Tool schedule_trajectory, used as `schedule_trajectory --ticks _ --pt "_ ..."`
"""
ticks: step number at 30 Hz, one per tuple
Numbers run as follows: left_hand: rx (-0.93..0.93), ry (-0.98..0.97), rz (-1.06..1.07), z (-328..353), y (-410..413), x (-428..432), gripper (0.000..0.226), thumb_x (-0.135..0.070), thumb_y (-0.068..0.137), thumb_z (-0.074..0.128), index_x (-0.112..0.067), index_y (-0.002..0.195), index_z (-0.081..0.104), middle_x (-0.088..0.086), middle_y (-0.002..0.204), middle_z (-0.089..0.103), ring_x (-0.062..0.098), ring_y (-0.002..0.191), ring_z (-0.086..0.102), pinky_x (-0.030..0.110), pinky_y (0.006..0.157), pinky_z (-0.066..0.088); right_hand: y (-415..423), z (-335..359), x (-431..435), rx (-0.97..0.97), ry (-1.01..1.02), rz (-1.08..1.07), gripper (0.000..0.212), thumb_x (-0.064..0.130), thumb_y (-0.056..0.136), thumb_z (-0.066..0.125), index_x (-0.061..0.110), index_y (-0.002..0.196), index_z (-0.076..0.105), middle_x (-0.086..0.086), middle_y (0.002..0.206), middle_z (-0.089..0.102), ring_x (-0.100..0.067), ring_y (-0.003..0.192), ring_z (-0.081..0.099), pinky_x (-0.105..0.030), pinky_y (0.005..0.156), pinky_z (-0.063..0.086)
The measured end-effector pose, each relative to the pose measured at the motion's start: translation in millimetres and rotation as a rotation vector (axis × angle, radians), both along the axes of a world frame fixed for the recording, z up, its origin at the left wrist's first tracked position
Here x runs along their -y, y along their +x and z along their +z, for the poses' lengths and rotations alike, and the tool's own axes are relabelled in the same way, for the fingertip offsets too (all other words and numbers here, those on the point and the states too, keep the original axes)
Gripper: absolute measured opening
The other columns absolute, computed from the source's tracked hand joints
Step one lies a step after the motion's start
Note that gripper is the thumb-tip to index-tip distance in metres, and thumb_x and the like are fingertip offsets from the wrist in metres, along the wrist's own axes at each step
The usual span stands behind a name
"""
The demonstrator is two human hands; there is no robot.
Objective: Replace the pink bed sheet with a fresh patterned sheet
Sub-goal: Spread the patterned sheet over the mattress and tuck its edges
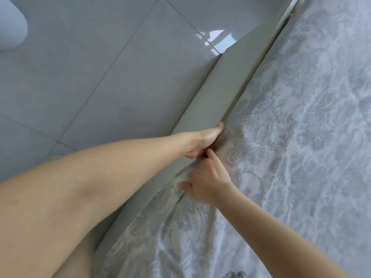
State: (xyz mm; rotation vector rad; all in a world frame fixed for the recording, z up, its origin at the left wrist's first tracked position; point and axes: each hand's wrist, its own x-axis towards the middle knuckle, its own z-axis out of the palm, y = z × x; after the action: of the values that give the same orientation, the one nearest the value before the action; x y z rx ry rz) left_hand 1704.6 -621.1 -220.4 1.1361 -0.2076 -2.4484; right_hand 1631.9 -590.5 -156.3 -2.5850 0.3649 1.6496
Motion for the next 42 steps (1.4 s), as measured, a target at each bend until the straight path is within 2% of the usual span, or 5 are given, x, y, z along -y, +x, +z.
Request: schedule_trajectory --ticks 14,20,28,38,42 --pt "0.113 0.462 0.662 -1.4 43.4 -159.2 0.063 -0.049 0.101 0.017 -0.003 0.093 0.06 0.018 0.099 0.066 0.027 0.089 0.065 0.036 0.084 0.051 26.6 -9.2 16.5 -0.327 0.018 -0.212 0.064 0.057 0.097 0.021 0.021 0.15 0.023 0.001 0.153 0.03 -0.019 0.142 0.024 -0.032 0.113 0.02" --pt "0.094 0.248 0.524 18.9 3.1 -163.1 0.058 -0.043 0.102 0.016 -0.01 0.119 0.061 0.005 0.118 0.065 0.016 0.111 0.057 0.025 0.1 0.039 22.4 6.8 37.9 0.058 0.086 -0.264 0.045 0.042 0.092 0.027 0.018 0.066 0.056 -0.001 0.082 0.065 -0.022 0.086 0.056 -0.034 0.095 0.038" --pt "0.81 -0.233 0.109 25.2 -20.6 -156.8 0.045 -0.035 0.102 0.028 -0.01 0.1 0.065 0.006 0.113 0.063 0.023 0.109 0.054 0.029 0.087 0.036 17.8 11.5 112.0 0.13 -0.129 0.094 0.074 0.052 0.083 0.0 0.03 0.101 0.068 0.014 0.103 0.064 -0.012 0.107 0.055 -0.039 0.113 0.015" --pt "0.116 0.401 0.312 21.6 -48.5 -151.6 0.055 -0.054 0.096 0.03 -0.019 0.131 0.054 0.003 0.134 0.053 0.021 0.121 0.05 0.033 0.107 0.034 33.7 1.2 91.6 -0.248 -0.074 0.116 0.072 0.058 0.095 0.0 0.019 0.06 0.05 0.004 0.076 0.06 -0.015 0.1 0.059 -0.035 0.105 0.031" --pt "0.014 0.511 0.459 13.6 -37.1 -166.7 0.056 -0.058 0.095 0.033 -0.015 0.11 0.065 0.002 0.109 0.064 0.017 0.097 0.06 0.028 0.088 0.046 35.3 -9.2 84.3 -0.253 -0.113 0.107 0.079 0.065 0.092 0.001 0.021 0.089 0.066 0.0 0.105 0.067 -0.017 0.109 0.057 -0.033 0.103 0.029"
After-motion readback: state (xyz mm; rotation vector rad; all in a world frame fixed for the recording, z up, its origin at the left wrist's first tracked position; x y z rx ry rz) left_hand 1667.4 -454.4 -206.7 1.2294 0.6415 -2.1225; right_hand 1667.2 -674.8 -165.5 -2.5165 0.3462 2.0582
